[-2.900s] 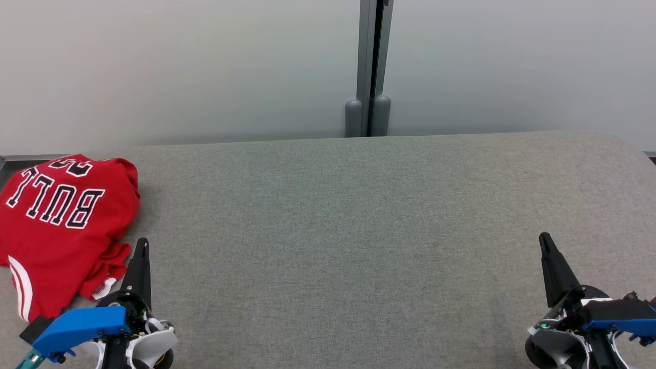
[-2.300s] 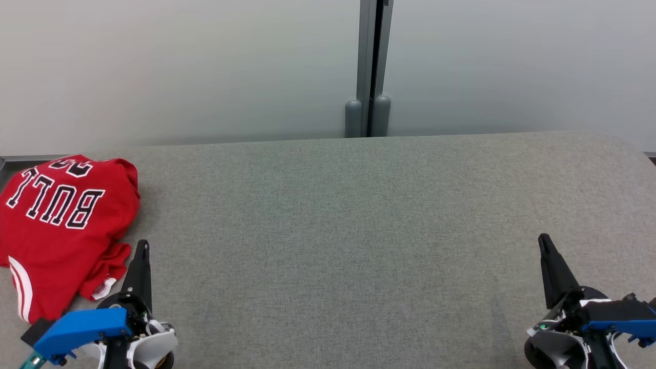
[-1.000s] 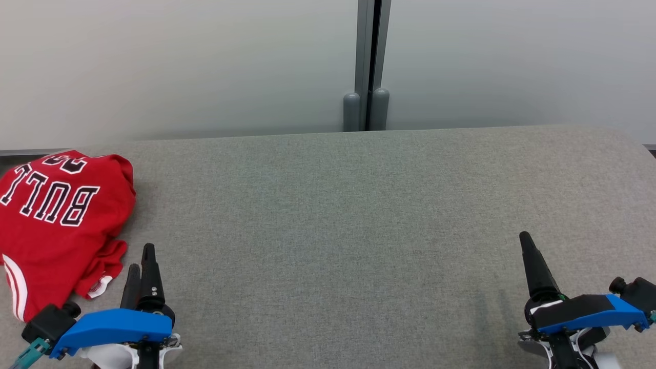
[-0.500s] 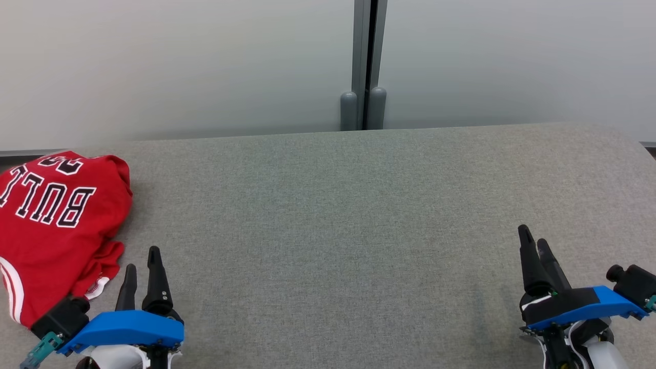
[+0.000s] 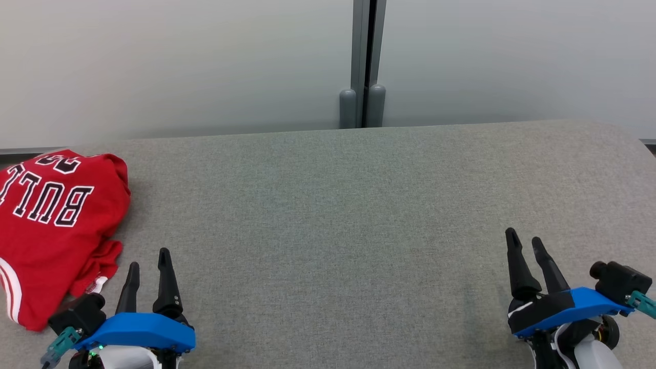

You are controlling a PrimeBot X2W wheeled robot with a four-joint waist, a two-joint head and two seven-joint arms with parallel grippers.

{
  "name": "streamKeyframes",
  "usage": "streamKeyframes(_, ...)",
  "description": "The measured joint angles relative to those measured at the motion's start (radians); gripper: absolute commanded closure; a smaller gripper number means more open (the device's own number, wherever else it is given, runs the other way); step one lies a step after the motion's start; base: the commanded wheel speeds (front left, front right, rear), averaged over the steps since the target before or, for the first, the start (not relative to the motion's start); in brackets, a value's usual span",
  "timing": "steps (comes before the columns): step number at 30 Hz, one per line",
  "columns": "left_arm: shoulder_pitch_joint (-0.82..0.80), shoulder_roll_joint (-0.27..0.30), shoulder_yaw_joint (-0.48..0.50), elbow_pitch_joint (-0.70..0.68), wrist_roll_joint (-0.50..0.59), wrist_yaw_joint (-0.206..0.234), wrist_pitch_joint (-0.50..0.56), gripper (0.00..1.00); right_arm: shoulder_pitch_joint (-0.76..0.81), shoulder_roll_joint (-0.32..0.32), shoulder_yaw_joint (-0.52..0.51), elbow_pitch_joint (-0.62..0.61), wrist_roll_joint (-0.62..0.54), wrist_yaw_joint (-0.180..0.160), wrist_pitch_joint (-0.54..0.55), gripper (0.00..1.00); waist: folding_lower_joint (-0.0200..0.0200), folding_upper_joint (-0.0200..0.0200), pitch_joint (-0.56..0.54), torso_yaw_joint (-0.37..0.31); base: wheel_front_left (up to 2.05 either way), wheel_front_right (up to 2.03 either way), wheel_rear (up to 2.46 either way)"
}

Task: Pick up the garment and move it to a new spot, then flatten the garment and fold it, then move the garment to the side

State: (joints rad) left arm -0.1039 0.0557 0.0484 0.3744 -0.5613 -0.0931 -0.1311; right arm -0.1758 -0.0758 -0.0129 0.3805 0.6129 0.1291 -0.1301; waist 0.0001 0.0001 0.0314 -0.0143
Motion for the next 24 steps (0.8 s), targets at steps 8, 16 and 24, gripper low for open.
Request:
streamKeyframes(8,0.0,0.004,-0.009,0.01,0.09,0.006,-0.021,0.0,-0.006,-0.01,0.019,0.016,-0.09,0.0,-0.022,0.0,0.0,0.0,0.001,-0.001,0.0,0.0,0.0)
streamKeyframes(16,-0.001,0.011,-0.027,0.033,0.173,0.01,-0.04,0.0,-0.006,-0.02,0.032,0.022,-0.166,0.0,-0.04,0.0,0.0,0.0,0.002,-0.002,0.0,0.0,0.0)
streamKeyframes(24,0.011,0.009,-0.031,0.04,0.235,0.024,-0.057,0.0,0.007,-0.012,0.026,0.03,-0.244,0.0,-0.059,0.0,-0.0001,0.0,-0.011,-0.005,0.0,0.0,0.0)
